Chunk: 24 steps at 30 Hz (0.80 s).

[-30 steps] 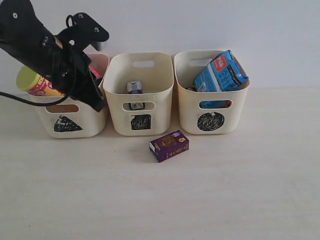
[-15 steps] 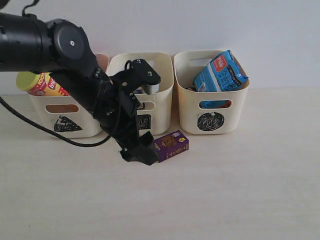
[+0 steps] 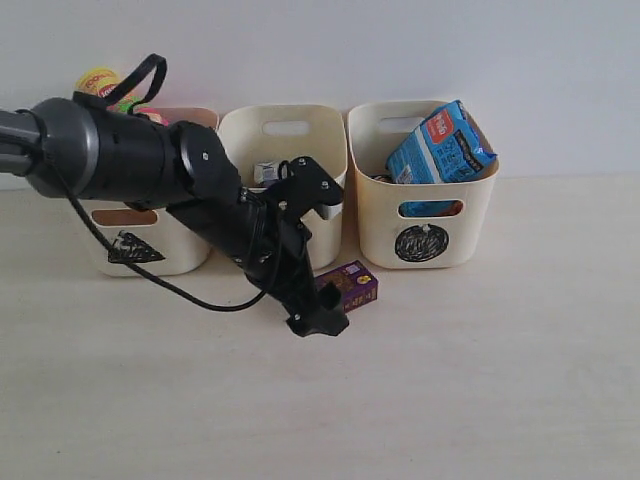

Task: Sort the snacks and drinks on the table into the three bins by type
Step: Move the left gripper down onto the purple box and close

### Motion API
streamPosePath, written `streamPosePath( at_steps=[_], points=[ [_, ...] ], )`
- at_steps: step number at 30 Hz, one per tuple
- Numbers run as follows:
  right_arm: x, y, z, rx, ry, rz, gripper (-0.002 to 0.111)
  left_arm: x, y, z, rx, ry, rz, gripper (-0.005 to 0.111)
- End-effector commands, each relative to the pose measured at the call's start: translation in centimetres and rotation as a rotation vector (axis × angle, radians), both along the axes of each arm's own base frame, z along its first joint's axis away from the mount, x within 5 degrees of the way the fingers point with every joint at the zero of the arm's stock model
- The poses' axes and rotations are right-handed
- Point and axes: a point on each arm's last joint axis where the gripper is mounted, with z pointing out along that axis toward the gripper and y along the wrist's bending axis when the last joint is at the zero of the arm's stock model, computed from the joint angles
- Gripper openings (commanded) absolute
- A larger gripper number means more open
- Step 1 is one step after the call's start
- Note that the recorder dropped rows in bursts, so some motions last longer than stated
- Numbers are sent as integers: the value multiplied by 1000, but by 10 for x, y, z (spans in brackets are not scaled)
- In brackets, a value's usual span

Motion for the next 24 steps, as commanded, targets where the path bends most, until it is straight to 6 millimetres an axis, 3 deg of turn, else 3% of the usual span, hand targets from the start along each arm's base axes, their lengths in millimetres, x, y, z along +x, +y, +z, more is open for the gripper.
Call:
streamPosePath(
  at_steps=[1, 15, 24],
  points=[
    [0, 0, 1, 2, -12, 1, 0, 14, -13, -1, -41, -20, 16, 100],
    [0, 0, 1, 2, -12, 1, 0, 37, -28, -30, -40, -2, 20, 100],
    [0, 0, 1, 2, -12, 1, 0, 42, -29, -32, -51, -48, 44, 100]
  ],
)
